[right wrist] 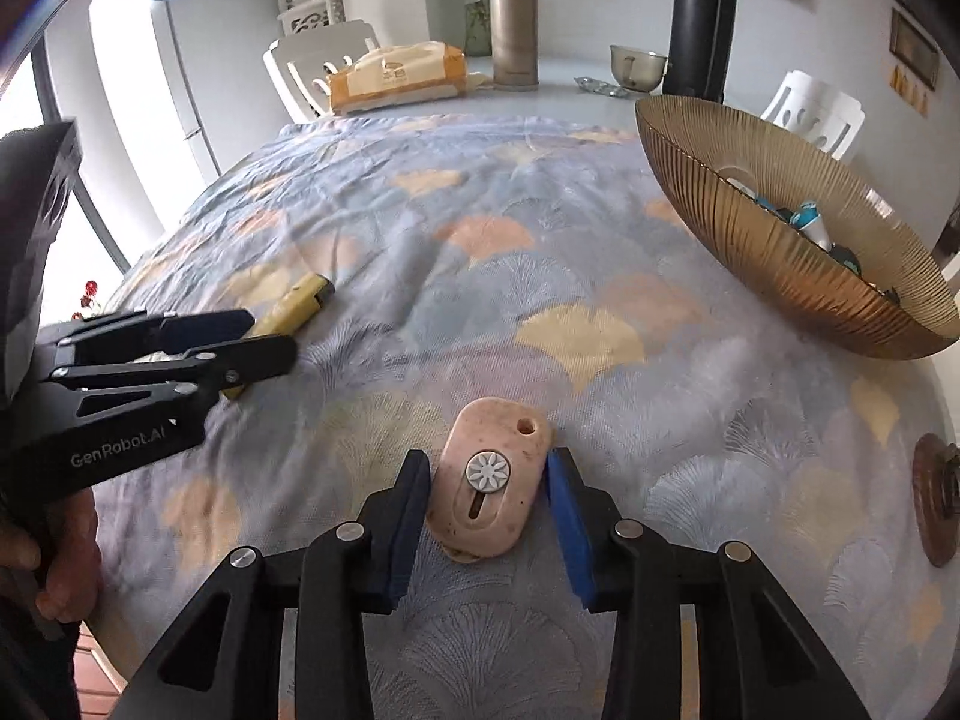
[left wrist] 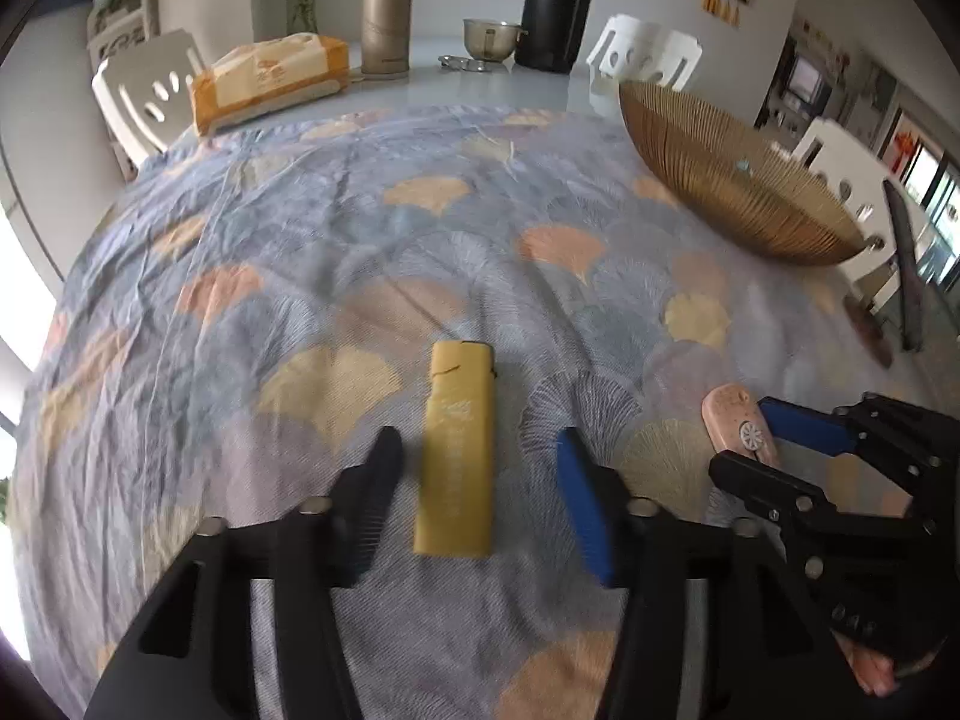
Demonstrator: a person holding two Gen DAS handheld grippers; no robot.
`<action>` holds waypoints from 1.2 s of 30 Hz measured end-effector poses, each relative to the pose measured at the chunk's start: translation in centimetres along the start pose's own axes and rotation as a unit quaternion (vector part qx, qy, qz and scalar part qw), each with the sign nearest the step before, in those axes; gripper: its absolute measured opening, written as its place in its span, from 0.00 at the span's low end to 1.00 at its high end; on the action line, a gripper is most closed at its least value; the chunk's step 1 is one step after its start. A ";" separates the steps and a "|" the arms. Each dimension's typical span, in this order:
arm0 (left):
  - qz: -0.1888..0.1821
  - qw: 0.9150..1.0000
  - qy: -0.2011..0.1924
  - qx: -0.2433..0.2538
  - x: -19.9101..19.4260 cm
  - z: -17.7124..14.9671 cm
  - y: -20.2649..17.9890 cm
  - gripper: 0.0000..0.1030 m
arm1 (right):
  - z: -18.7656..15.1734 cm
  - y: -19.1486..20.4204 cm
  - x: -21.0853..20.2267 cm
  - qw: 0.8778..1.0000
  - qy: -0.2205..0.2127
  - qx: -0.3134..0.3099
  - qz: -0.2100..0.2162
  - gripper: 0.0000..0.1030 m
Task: Organize rigid objects
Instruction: 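Carry the yellow tube and pink case into the amber bowl and release both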
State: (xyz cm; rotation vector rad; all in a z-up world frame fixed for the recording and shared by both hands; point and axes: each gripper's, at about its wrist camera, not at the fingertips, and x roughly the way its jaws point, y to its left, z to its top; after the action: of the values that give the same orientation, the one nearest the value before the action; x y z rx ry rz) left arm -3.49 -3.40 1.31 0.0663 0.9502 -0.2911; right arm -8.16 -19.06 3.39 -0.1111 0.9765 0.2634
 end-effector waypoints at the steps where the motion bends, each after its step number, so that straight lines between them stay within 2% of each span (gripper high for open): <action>1: 0.009 1.000 -0.001 0.008 0.2 0.0 -0.3 0.55 | 0.0 0.3 0.1 1.000 -0.001 -0.004 -0.009 0.38; 2: 0.018 1.000 -0.002 0.016 0.4 0.1 -0.8 0.49 | -0.1 0.6 0.0 1.000 -0.003 -0.007 -0.014 0.38; 3: 0.024 0.999 -0.006 0.022 0.4 0.1 -1.1 0.35 | -0.1 0.7 0.0 1.000 -0.005 -0.008 -0.017 0.38; 4: 0.024 0.999 -0.008 0.022 0.3 0.1 -1.2 0.25 | -0.2 0.7 0.0 1.000 -0.006 -0.007 -0.016 0.38; 5: 0.018 1.000 -0.006 0.019 0.1 0.2 -1.2 0.20 | -0.3 0.5 -0.1 1.000 -0.007 -0.004 -0.013 0.38; 7: 0.015 1.000 -0.021 0.009 -0.9 0.2 -1.0 0.20 | -0.4 0.1 -0.3 1.000 -0.009 0.004 -0.004 0.38; 10: 0.015 0.998 -0.055 0.013 -3.7 1.0 -1.4 0.20 | -0.2 -0.9 -2.2 0.999 -0.037 0.018 0.009 0.37; 14: -0.026 0.991 -0.123 0.032 -9.0 4.8 -3.2 0.20 | 1.7 -3.0 -7.0 0.994 -0.104 0.041 0.004 0.37; 15: -0.039 0.989 -0.139 0.038 -10.0 5.8 -3.7 0.20 | 2.5 -3.9 -8.9 0.990 -0.131 0.047 -0.009 0.37; 19: -0.103 0.973 -0.199 0.055 -12.2 11.4 -7.1 0.20 | 5.2 -7.2 -13.6 0.976 -0.195 0.078 -0.060 0.37; 21: -0.091 0.969 -0.218 0.065 -11.5 13.7 -8.9 0.20 | 6.9 -9.6 -15.0 0.964 -0.222 0.112 -0.093 0.37; 23: -0.073 0.968 -0.231 0.068 -10.2 15.4 -10.2 0.20 | 8.2 -11.5 -14.9 0.958 -0.226 0.139 -0.111 0.38; 25: -0.073 0.969 -0.229 0.067 -8.2 16.7 -11.1 0.20 | 9.2 -12.9 -14.0 0.956 -0.214 0.156 -0.128 0.38; 27: -0.079 0.973 -0.205 0.067 -5.5 17.6 -11.7 0.20 | 10.1 -14.0 -12.3 0.953 -0.198 0.170 -0.152 0.38; 32: -0.088 0.983 -0.150 0.057 -0.4 17.9 -12.3 0.20 | 11.1 -15.4 -8.5 0.952 -0.163 0.176 -0.187 0.38; 35: -0.085 0.985 -0.139 0.055 1.3 17.7 -12.1 0.20 | 11.4 -16.2 -6.6 0.953 -0.146 0.175 -0.200 0.38; 36: -0.089 0.985 -0.131 0.061 1.7 17.8 -12.2 0.26 | 11.5 -16.7 -6.0 0.952 -0.140 0.178 -0.204 0.37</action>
State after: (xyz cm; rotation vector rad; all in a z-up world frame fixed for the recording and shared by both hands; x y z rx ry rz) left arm 8.19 -18.76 11.21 0.0543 0.6766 -0.5117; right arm 2.42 -33.76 14.33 0.0561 0.6851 -0.2734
